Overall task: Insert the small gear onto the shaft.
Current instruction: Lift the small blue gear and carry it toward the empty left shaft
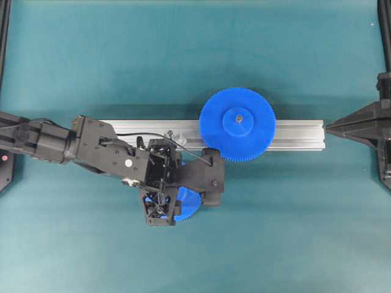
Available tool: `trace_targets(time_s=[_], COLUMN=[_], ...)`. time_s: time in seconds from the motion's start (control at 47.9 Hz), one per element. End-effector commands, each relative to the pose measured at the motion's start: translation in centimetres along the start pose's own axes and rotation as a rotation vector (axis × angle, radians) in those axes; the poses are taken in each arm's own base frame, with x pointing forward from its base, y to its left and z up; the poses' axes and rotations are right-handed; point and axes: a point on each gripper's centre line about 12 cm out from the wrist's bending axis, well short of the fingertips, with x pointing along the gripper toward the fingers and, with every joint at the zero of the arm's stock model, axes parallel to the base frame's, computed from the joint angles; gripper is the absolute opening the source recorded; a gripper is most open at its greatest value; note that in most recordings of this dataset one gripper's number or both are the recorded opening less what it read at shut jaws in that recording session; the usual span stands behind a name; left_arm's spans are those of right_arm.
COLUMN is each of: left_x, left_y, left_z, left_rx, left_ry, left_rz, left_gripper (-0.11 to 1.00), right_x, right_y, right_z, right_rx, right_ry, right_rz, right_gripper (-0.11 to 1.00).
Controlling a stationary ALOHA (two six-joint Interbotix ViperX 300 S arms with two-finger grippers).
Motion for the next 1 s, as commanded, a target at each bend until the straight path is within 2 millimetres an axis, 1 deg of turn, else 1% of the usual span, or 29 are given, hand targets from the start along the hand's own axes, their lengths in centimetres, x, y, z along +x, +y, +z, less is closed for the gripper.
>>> trace_targets(time_s=[0.0, 0.167, 0.397, 0.647, 0.835, 0.981], left_x=[-3.5, -5.1, -6.7, -9.3, -11.6, -12.4], left_y=[-0.2, -0.3, -0.2, 0.0, 0.7, 1.6], left_z=[2.1, 2.6, 2.5, 2.4, 2.7, 2.8], left_rx=[0.004, 0.002, 0.049, 0.113, 0.103, 0.082], left_ry=[-0.098, -0.101, -0.041, 0.023, -0.017, -0.037], left_rz=[-0.009, -0.011, -0.001, 0.007, 0.011, 0.018], left_gripper=[0.69, 0.69, 0.69, 0.69, 0.69, 0.69], right_x=[0.0, 0.0, 0.1, 0.1, 0.1, 0.1], right_y=[0.0, 0.0, 0.0, 0.0, 0.0, 0.0], right_z=[0.4, 0.4, 0.2, 0.1, 0.1, -0.1], right_rx=[0.011, 0.012, 0.013, 0.013, 0.013, 0.013], right_ry=[-0.012, -0.011, -0.008, -0.006, -0.006, -0.003], right_rz=[0.001, 0.001, -0.001, -0.001, -0.001, -0.001], right_gripper=[0.04, 0.04, 0.04, 0.04, 0.04, 0.04])
